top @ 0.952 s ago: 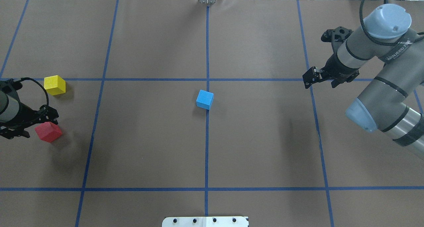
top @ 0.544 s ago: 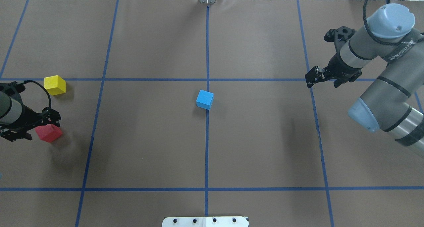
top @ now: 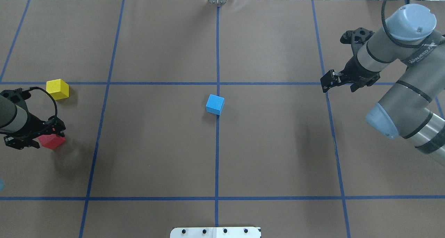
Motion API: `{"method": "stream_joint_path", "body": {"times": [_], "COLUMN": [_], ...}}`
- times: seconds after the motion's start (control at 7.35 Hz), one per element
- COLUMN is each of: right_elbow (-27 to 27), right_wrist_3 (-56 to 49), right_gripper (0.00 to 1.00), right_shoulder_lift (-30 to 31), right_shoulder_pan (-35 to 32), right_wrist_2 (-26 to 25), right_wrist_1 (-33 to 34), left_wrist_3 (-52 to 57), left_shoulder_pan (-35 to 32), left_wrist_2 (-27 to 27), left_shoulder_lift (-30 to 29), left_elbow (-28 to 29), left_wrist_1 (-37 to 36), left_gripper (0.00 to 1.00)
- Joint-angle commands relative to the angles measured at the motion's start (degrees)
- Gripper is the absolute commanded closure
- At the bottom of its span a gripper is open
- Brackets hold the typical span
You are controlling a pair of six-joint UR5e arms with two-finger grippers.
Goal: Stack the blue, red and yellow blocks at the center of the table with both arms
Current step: 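Retract the right arm while the left gripper descends and grasps the red cube, then carry the red cube with the left gripper over the blue cube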
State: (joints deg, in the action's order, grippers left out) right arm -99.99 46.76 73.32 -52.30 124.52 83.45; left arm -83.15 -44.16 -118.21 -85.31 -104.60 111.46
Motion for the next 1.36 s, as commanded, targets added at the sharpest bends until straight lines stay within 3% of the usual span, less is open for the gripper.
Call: {"method": "stream_joint_path", "body": {"times": [0.0, 0.41, 0.68, 0.95, 1.22], "right_elbow": [-0.20, -0.29, -0.64, -0.64, -0.21], "right_wrist_3": [0.00, 0.09, -2.18, -4.83, -5.01], "right_gripper": [0.00, 0.00, 0.00, 0.00, 0.00], "right_shoulder_lift": [0.07, 0.51, 2.60, 4.55, 5.69], "right_shoulder_pan": [0.00, -0.09, -0.09, -0.87, -0.88], "right_wrist_2": [-0.06, -0.50, -0.77, -0.85, -0.94], "right_wrist_1": [0.05, -0.04, -0.91, -2.24, -3.64], "left_wrist_3": [0.10, 0.88, 8.83, 20.44, 31.61], "left_shoulder_pan": [-0.05, -0.49, -0.49, -0.14, 1.17], "left_wrist_2": [0.00, -0.35, 0.00, 0.17, 0.44], "left_shoulder_lift": [-0.04, -0.91, -13.32, -30.71, -39.72], "left_elbow": [-0.34, -7.62, -7.82, -6.16, 1.03], "left_wrist_1": [-0.28, -1.94, -9.54, -25.35, -25.94], "left_gripper": [1.00, 1.00, 1.00, 1.00, 1.00]}}
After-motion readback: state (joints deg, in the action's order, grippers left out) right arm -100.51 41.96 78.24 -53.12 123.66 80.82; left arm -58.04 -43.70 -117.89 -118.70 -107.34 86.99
